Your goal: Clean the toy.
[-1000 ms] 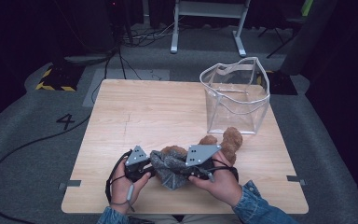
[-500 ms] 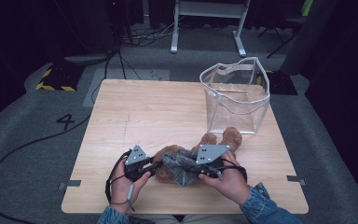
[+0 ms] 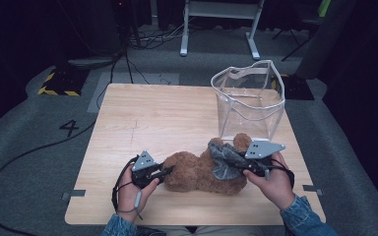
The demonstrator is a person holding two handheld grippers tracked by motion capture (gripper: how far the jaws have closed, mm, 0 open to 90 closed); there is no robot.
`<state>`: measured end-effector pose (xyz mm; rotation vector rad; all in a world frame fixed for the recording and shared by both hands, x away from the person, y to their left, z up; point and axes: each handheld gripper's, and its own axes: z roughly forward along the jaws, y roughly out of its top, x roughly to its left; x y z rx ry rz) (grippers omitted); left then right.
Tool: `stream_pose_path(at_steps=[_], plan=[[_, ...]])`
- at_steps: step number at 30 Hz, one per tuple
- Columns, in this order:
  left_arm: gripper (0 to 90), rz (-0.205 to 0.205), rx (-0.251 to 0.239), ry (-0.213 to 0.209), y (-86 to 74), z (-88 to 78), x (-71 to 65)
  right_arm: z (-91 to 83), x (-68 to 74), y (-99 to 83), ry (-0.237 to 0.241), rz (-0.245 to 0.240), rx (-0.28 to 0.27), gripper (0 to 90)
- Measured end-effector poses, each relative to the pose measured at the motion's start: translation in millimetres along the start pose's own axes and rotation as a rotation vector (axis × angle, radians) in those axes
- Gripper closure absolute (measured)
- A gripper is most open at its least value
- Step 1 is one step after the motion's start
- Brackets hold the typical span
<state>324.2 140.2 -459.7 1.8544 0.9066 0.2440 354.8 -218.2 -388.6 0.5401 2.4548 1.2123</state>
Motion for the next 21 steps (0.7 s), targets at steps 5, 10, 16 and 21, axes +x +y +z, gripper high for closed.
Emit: stream_pose_path(at_steps=[5,10,16,21], plan=[[75.7,0.001,0.000,0.002,-0.1,-0.1,1.4,-2.4,-17.6,-16.3,-0.022,0.063,0.002,72.0],[75.8,-0.005,-0.004,0.001,-1.2,0.1,2.6,-8.3,-30.6,-27.7,-0.064,0.097,0.028,72.0],[75.9,-0.006,-0.003,0.006,-1.5,0.2,2.5,-28.2,-45.0,-36.2,-0.142,0.122,0.057,71.7],[75.9,0.015,0.005,0.013,-0.6,-0.2,-1.3,-27.8,-41.2,-14.1,-0.143,0.077,0.052,71.7]])
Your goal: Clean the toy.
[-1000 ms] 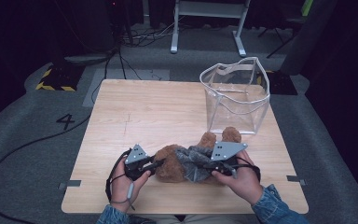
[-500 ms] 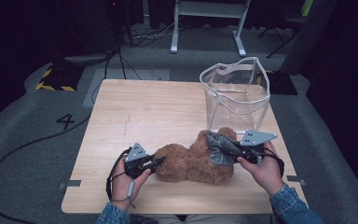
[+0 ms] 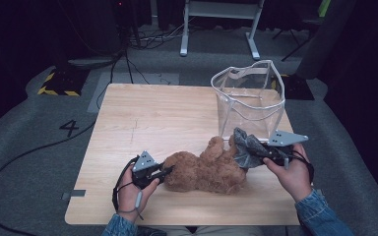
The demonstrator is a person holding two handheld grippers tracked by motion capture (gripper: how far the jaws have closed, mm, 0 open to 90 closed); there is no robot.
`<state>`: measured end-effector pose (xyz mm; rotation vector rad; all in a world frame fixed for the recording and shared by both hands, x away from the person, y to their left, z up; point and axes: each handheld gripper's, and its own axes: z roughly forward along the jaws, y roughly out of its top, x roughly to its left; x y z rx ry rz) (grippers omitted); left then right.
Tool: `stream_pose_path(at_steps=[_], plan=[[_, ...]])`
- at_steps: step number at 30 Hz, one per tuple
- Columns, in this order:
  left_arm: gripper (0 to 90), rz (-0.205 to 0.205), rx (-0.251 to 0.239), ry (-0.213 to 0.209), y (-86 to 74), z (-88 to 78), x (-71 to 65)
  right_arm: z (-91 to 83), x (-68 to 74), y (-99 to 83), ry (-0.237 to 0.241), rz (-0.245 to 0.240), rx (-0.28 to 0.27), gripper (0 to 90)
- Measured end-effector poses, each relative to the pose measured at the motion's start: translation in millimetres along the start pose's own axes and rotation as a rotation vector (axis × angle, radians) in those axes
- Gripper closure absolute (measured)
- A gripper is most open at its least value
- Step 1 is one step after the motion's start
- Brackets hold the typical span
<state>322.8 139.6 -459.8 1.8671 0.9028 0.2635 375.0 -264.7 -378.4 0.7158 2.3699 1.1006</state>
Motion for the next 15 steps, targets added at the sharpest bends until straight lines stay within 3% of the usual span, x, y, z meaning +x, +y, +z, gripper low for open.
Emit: stream_pose_path(at_steps=[5,6,9,12,13,15], plan=[[75.9,0.001,-0.004,-0.004,-0.7,-0.3,0.2,22.5,13.4,18.8,0.045,-0.020,0.040,71.6],[75.9,0.001,-0.003,-0.004,-0.8,-0.3,0.4,29.2,15.9,22.6,0.057,-0.051,0.049,71.6],[75.9,0.002,-0.002,-0.009,-0.8,-0.6,0.9,42.4,30.1,36.1,0.090,-0.062,0.040,71.5],[75.9,0.006,-0.001,-0.011,-0.6,-0.5,0.1,51.4,43.6,50.4,0.181,-0.070,-0.013,71.4],[75.8,0.010,0.003,-0.008,-0.4,-0.9,-0.2,57.1,54.9,58.8,0.239,-0.073,-0.032,71.4],[75.9,0.007,0.001,-0.009,-0.5,-0.8,-0.9,59.6,60.9,62.1,0.265,-0.086,-0.042,71.3]])
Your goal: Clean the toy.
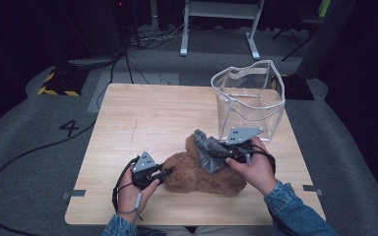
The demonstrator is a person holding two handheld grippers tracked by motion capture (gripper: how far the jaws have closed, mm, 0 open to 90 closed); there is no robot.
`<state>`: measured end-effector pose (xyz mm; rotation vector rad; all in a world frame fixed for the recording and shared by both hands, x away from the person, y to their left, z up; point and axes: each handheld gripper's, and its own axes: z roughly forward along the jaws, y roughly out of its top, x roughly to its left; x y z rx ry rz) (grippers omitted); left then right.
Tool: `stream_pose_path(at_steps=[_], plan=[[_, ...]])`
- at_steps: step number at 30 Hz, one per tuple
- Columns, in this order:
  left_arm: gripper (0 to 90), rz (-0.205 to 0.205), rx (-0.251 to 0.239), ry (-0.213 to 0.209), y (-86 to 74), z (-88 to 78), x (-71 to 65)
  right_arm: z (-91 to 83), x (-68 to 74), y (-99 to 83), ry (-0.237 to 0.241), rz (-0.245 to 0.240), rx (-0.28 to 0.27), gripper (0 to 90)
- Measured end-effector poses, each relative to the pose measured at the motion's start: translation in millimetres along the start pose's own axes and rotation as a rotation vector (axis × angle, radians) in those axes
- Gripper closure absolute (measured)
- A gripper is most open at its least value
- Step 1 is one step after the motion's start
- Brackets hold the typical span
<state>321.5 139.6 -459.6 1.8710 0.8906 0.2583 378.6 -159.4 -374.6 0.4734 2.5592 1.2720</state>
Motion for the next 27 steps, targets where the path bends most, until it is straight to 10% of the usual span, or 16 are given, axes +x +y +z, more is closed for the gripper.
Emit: stream_pose_path(at_steps=[5,11,19,27], plan=[[75.9,0.000,-0.003,-0.002,-0.2,-0.1,-0.3,11.7,13.7,2.6,0.014,-0.046,0.040,71.0],[75.9,0.004,-0.001,-0.002,0.7,-0.7,-1.0,-4.7,-6.2,-18.8,-0.063,-0.048,0.121,71.7],[75.9,0.003,-0.008,0.006,0.4,1.0,-1.5,-34.4,-39.0,-53.9,-0.149,0.080,0.086,71.7],[75.9,-0.005,-0.013,0.014,0.0,1.4,-0.6,-54.9,-61.1,-71.3,-0.284,0.106,0.090,71.5]])
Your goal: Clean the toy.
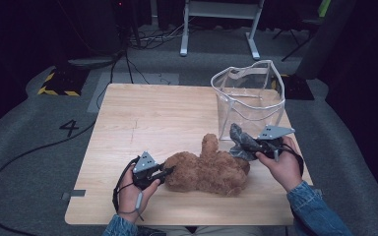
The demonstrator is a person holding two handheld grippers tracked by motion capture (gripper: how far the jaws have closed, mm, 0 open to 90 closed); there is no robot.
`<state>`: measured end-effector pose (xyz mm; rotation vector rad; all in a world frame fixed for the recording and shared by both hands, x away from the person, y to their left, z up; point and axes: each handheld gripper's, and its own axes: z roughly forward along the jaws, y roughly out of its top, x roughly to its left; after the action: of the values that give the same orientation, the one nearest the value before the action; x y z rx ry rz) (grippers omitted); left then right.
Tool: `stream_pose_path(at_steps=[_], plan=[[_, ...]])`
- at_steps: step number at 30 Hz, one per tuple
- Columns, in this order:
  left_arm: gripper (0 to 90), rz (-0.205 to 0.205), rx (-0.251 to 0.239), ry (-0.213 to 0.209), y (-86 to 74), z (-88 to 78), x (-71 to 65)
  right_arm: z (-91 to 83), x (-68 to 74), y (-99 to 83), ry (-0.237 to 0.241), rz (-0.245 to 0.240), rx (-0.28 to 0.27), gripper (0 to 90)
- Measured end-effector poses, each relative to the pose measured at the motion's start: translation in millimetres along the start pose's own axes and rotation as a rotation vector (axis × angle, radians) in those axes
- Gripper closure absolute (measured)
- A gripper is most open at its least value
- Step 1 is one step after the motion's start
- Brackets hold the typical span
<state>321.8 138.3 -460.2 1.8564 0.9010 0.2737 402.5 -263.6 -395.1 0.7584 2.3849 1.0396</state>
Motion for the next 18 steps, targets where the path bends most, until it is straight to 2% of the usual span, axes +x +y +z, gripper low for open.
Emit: stream_pose_path(at_steps=[3,5,9,10,11,12,13,15,18], plan=[[75.9,-0.002,0.006,0.010,0.2,-0.8,1.6,-16.4,-2.8,-1.6,-0.022,0.015,-0.046,71.5],[76.3,-0.003,0.006,0.035,0.4,-1.0,2.5,-29.3,3.5,1.6,-0.015,0.015,-0.088,71.5],[77.0,-0.005,0.005,0.072,0.4,-0.5,5.3,-47.1,30.3,14.5,0.084,-0.011,-0.180,71.4],[77.2,-0.009,0.001,0.077,0.1,0.2,5.6,-47.9,48.8,21.2,0.162,-0.038,-0.218,71.4],[77.2,-0.012,0.000,0.078,0.1,0.5,5.9,-47.9,48.8,21.2,0.162,-0.038,-0.218,71.4],[77.2,-0.014,0.001,0.073,0.2,0.8,6.4,-46.6,58.4,23.5,0.193,-0.042,-0.213,71.4],[77.2,-0.015,0.002,0.072,0.2,1.0,6.9,-42.1,65.4,24.9,0.217,-0.071,-0.217,71.1],[77.3,-0.014,-0.002,0.073,0.1,2.2,7.9,-30.0,76.1,23.7,0.257,-0.085,-0.185,70.8],[77.6,-0.015,-0.008,0.069,0.0,4.2,8.5,-16.0,72.9,13.4,0.252,-0.063,-0.162,71.1]])
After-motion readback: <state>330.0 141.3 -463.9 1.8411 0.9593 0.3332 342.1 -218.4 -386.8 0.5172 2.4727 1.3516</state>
